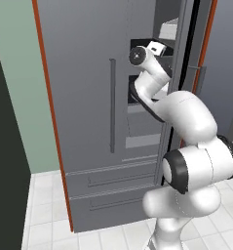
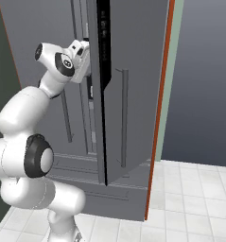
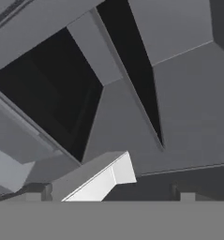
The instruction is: Move the hot dog bun to the plate on the dining table and place the condiment next to that plate. Then navigate to the fridge and take the sausage and place it on the plate as well.
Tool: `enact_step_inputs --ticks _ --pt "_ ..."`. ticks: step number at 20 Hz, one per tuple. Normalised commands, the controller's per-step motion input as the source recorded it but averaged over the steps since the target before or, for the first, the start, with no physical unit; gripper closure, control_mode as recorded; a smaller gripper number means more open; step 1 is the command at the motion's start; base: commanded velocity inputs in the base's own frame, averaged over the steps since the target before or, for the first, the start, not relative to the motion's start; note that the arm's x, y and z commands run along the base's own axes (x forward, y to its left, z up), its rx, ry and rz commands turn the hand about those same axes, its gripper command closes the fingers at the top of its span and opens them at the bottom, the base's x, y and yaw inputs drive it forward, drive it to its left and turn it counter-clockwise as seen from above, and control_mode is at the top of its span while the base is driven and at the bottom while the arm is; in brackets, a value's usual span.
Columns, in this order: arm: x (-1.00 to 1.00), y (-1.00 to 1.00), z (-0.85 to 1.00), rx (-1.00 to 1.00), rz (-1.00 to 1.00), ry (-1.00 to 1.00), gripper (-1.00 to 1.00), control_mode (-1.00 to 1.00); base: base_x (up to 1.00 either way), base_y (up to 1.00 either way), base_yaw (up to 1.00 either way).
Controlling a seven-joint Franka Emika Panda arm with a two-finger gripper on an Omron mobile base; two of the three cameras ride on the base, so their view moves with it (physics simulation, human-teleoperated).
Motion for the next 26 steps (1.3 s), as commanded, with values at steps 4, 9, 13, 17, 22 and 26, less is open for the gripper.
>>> enact_step_inputs --ticks 4,9,13,17,22,26 --pt "0.0 -0.7 0.0 0.0 -0.1 0.0 -1.0 -1.0 0.0 0.0 0.0" --pt "-0.16 -0.71 0.0 0.0 -0.1 0.0 -1.0 -1.0 0.0 0.0 0.0" --pt "-0.35 -0.75 0.0 0.0 -0.1 -0.03 -1.0 -1.0 0.0 0.0 0.0" --pt "-0.47 -0.79 0.0 0.0 -0.11 -0.04 -1.0 -1.0 0.0 0.0 0.0" --pt "-0.27 -0.85 0.02 0.01 -0.11 -0.01 -1.0 -1.0 0.0 0.0 0.0" --pt "0.0 -0.88 0.04 0.04 -0.09 0.0 -1.0 -1.0 0.0 0.0 0.0"
